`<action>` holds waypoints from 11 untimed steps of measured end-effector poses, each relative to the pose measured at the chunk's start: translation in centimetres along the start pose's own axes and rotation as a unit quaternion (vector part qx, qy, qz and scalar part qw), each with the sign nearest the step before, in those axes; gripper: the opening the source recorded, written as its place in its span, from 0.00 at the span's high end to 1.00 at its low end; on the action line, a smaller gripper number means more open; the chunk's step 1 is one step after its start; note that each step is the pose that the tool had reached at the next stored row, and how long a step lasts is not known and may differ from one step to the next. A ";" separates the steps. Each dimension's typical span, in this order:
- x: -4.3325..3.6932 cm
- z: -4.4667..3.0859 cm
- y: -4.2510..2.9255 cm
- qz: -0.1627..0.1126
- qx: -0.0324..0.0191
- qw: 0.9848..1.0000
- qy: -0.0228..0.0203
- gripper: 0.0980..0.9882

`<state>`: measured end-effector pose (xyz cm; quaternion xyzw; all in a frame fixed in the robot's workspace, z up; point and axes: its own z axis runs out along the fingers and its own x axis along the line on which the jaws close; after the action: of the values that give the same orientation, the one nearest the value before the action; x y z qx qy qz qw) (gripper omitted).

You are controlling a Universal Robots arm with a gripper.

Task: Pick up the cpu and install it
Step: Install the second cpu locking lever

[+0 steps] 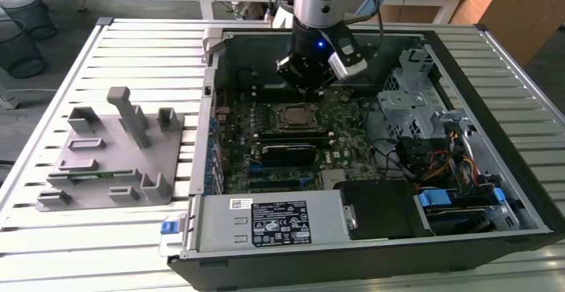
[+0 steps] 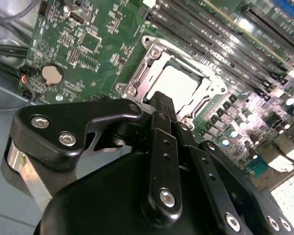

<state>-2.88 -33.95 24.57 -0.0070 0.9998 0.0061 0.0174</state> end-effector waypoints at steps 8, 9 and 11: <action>0.02 -0.02 -1.24 0.000 0.000 1.000 0.002 0.99; 0.02 -0.02 -1.36 0.000 0.000 1.000 0.005 0.99; -0.01 -0.01 -1.49 0.000 0.000 1.000 0.012 0.99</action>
<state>-2.84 -35.44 24.57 -0.0070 0.9999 0.0063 0.0052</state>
